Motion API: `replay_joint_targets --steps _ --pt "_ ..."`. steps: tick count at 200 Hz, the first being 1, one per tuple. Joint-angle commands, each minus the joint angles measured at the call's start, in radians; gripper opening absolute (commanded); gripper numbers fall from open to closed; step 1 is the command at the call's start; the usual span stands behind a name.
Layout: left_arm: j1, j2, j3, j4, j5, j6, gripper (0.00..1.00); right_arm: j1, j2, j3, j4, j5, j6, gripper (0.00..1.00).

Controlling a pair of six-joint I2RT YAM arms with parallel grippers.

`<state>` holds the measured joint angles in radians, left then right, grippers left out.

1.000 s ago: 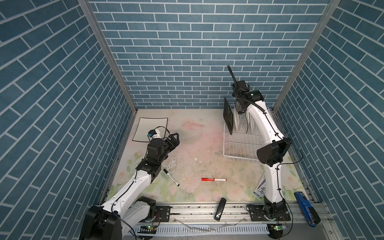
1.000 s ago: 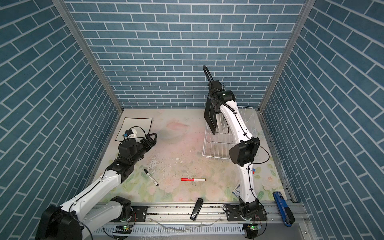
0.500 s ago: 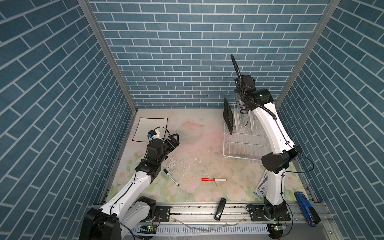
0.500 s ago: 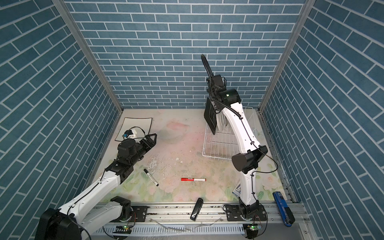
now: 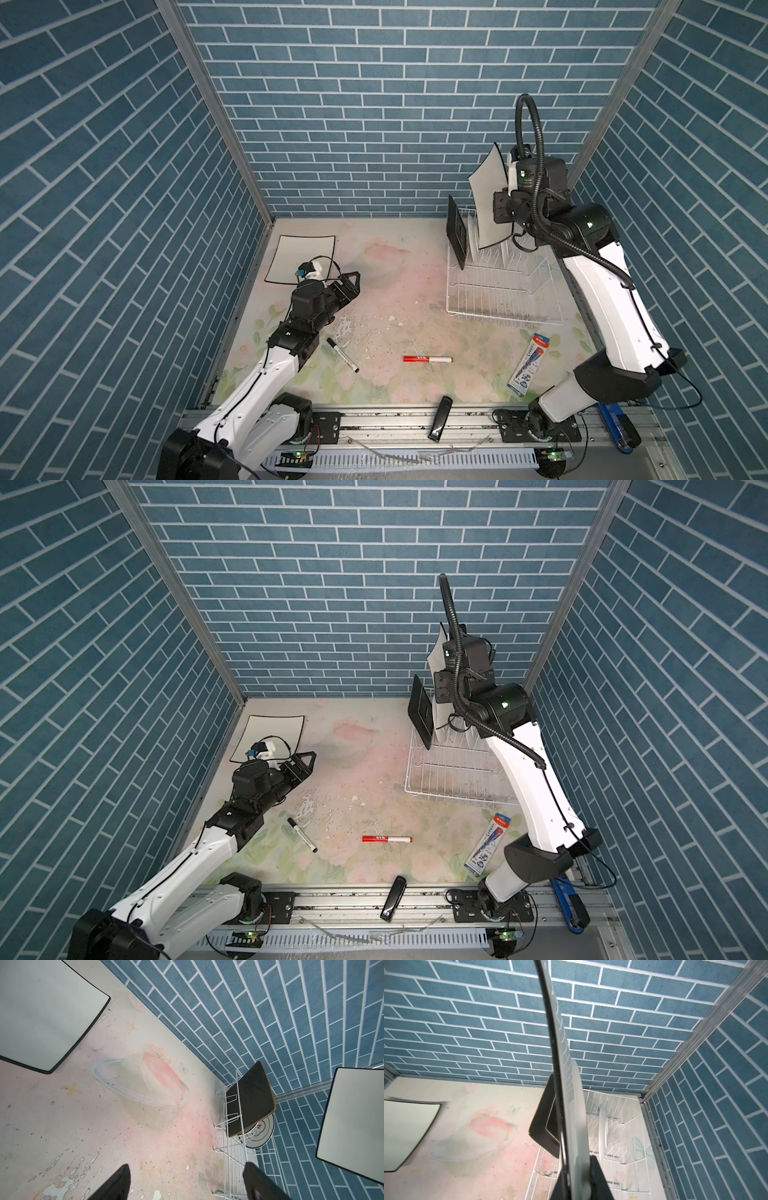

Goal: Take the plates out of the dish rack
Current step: 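Lift the white square plate up out of the rack with the right gripper, then carry the plate toward the left gripper while the left gripper rises to meet it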

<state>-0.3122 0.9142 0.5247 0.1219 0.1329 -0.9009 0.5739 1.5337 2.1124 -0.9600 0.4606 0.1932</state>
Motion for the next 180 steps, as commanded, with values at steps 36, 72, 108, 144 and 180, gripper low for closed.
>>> replay_joint_targets --steps 36,72,108,144,180 --pt "-0.004 -0.145 0.014 -0.089 0.003 0.023 0.87 0.000 -0.321 -0.452 0.592 -0.182 0.307 0.00" --pt "-0.004 -0.189 0.125 -0.181 -0.002 0.095 0.87 0.000 -0.445 -0.665 0.794 -0.235 0.459 0.00" --pt "-0.004 -0.218 0.131 -0.140 0.011 0.054 0.87 0.000 -0.499 -0.835 0.970 -0.260 0.624 0.00" --pt "-0.004 -0.262 0.133 -0.122 -0.011 0.034 0.87 0.001 -0.511 -0.960 1.150 -0.253 0.724 0.00" --pt "-0.003 -0.299 0.117 -0.087 -0.062 -0.020 0.87 0.009 -0.479 -1.042 1.338 -0.249 0.780 0.00"
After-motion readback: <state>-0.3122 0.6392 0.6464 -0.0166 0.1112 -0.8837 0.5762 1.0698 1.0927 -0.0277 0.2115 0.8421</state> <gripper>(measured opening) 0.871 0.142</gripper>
